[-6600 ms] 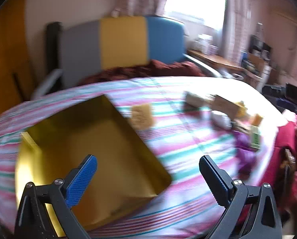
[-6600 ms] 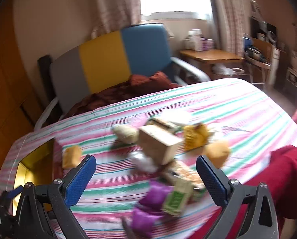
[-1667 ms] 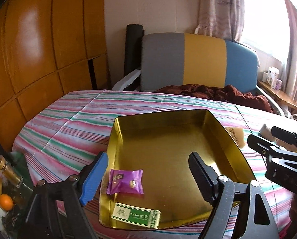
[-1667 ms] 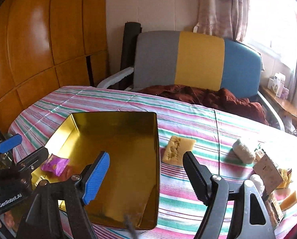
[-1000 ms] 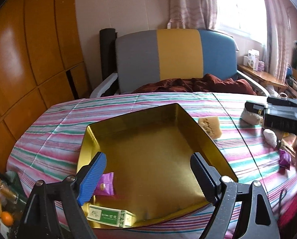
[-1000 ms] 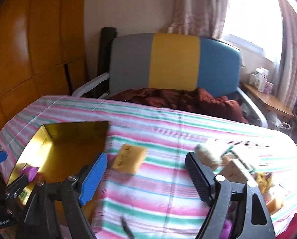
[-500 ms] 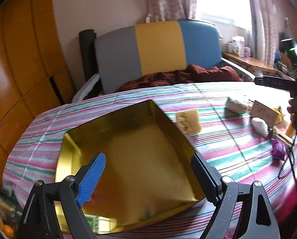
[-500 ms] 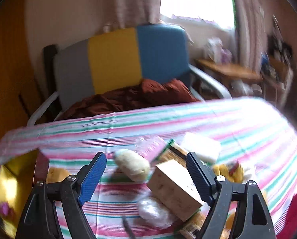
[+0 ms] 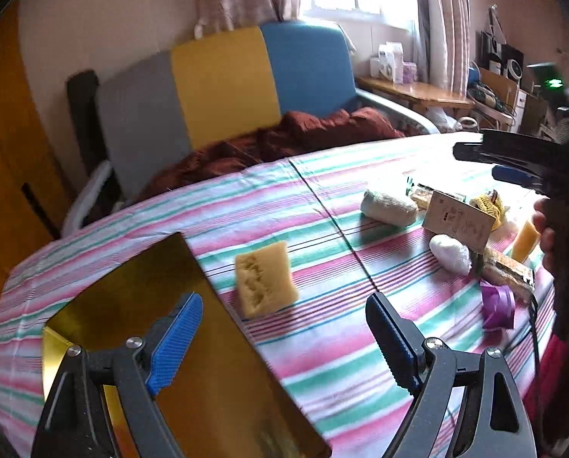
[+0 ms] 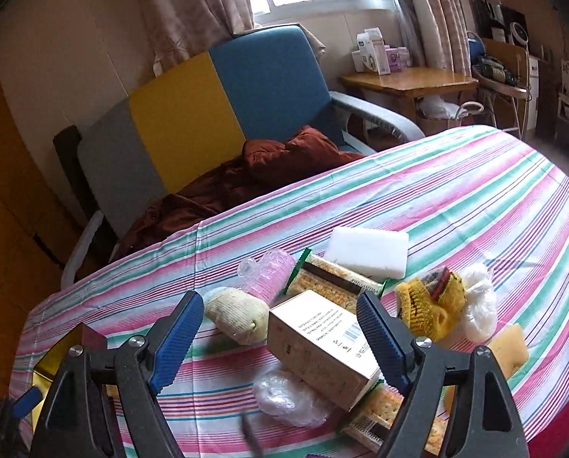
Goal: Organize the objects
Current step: 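Grasp the yellow sponge with the left tool while the right tool moves toward the white box, then grasp the white cardboard box with the right tool while the left tool holds the sponge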
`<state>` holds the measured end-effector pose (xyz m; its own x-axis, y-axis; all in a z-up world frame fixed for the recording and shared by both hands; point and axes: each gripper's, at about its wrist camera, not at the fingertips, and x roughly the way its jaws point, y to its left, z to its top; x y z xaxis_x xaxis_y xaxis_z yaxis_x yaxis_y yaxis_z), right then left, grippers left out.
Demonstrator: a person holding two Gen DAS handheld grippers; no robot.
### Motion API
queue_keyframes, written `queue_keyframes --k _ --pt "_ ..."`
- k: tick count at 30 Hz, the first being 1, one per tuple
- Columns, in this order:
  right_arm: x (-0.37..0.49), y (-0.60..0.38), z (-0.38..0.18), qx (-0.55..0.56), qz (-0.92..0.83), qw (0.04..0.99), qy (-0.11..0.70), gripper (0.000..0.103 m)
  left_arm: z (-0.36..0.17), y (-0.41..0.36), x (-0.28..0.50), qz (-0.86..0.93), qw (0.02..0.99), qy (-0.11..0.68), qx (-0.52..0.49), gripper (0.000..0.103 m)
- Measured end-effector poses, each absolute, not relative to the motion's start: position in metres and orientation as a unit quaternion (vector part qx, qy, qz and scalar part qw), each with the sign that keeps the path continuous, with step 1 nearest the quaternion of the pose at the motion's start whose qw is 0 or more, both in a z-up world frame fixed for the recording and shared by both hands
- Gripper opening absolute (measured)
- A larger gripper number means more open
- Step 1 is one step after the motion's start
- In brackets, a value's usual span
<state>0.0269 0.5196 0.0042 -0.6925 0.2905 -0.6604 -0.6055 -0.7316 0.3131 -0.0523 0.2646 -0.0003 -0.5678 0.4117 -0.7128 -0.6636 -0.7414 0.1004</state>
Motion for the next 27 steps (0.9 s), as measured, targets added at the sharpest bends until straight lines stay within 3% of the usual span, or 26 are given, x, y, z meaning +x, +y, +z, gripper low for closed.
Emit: queue_keyframes --k 15,20,27 --pt "0.020 0.519 -0.002 -0.314 0.878 0.230 0.278 0.084 -0.058 0.330 -0.160 0.798 0.304 0.253 -0.455 0.076" --pt "0.016 0.517 -0.005 -0.325 0.876 0.228 0.274 0.084 -0.082 0.339 -0.166 0.779 0.289 0.299 -0.469 0.053" --pt "0.018 0.522 -0.008 -0.327 0.870 0.244 0.277 0.084 -0.065 0.336 -0.132 0.777 0.364 0.252 -0.447 0.048"
